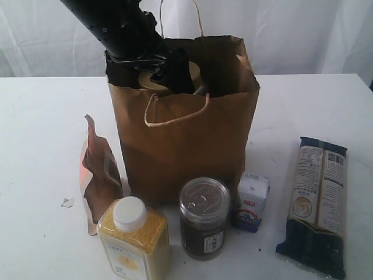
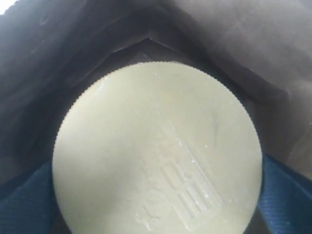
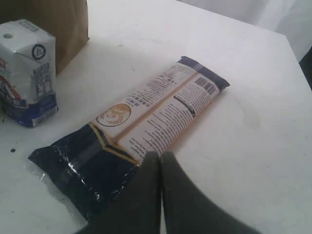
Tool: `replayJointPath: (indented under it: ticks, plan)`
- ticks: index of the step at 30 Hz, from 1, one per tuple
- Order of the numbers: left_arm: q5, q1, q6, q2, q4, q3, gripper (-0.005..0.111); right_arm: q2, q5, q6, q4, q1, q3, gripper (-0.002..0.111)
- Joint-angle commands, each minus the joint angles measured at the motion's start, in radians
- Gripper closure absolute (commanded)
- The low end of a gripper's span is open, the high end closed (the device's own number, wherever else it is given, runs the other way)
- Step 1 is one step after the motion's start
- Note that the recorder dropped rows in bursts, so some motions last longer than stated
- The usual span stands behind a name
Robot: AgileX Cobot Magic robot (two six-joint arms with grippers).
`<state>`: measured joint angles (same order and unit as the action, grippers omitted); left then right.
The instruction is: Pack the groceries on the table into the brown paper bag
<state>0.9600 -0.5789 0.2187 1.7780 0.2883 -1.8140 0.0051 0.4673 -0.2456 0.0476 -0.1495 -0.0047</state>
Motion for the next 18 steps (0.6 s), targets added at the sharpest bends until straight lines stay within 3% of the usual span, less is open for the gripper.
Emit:
replayJointPath:
  ticks: [1, 5, 8, 18]
  plan:
    - [0.017, -0.008, -0.006, -0.025, 0.031, -0.014, 0.001, -0.005, -0.005, -0.004, 0.002, -0.002, 0.005, 0.108]
    - [-0.026, -0.013, -0.003, -0.027, -0.046, -0.014, 0.001, -0.005, -0.005, -0.004, 0.002, -0.002, 0.005, 0.108]
    - [0.05, -0.013, -0.052, -0.029, -0.018, -0.014, 0.001, -0.005, -0.005, -0.004, 0.002, -0.002, 0.005, 0.108]
    - [0.066, -0.025, -0.058, -0.043, -0.085, -0.087, 0.002, -0.005, -0.005, -0.004, 0.002, -0.002, 0.005, 0.108]
